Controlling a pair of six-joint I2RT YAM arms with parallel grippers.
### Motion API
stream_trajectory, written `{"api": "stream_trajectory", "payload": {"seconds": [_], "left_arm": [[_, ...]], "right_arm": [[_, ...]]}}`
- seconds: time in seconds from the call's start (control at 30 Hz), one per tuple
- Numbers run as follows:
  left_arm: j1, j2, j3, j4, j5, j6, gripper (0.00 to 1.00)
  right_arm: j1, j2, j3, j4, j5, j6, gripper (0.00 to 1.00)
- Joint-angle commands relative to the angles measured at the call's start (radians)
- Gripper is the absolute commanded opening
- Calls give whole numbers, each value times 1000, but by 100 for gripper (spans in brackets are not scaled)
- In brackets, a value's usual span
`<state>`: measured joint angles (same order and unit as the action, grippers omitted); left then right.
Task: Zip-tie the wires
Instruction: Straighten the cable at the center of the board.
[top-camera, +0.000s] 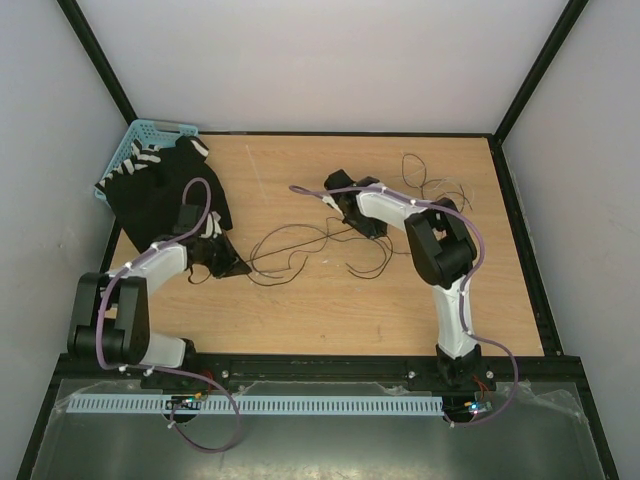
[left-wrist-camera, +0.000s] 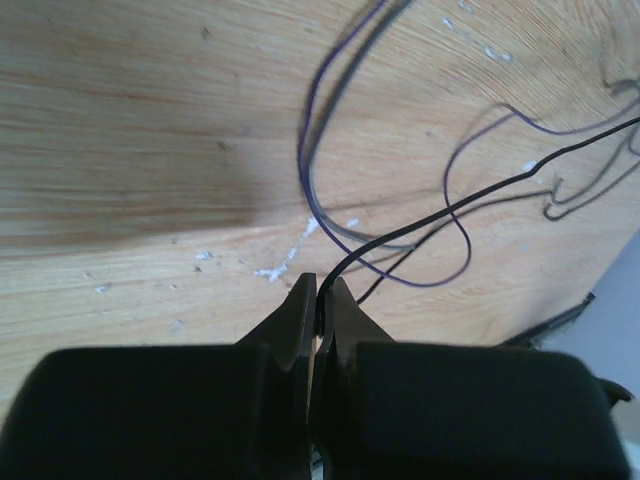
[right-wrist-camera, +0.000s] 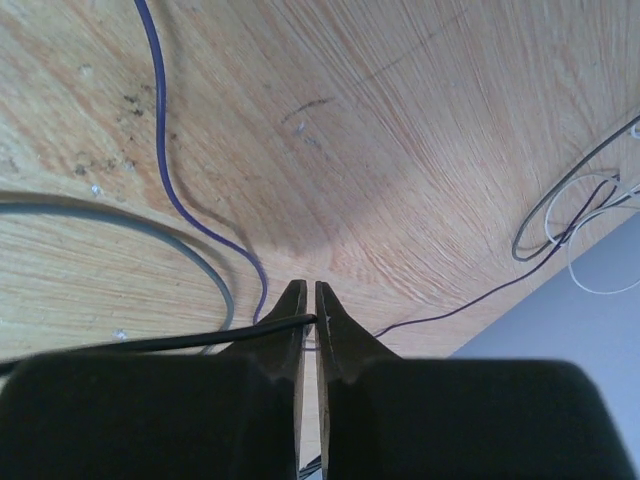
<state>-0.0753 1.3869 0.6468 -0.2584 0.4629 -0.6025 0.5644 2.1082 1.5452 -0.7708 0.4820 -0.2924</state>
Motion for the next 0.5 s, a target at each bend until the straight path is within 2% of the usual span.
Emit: {"api": "stream_trajectory", "payload": {"seconds": [0.0, 0.07, 0.17, 0.47], "left_arm": [[6, 34, 45, -22, -136, 35, 1], [6, 39, 59, -25, -153, 45, 1], [3, 45, 89, -38, -157, 60, 2], [-18, 49, 149, -77, -192, 105, 6]], "right_arm": [[-17, 14, 6, 4, 75, -11, 16], [-20, 9, -4, 13, 73, -18, 15], [-34, -17, -23, 19, 55, -21, 0], [-73, -152, -118, 21, 47, -6, 0]]}}
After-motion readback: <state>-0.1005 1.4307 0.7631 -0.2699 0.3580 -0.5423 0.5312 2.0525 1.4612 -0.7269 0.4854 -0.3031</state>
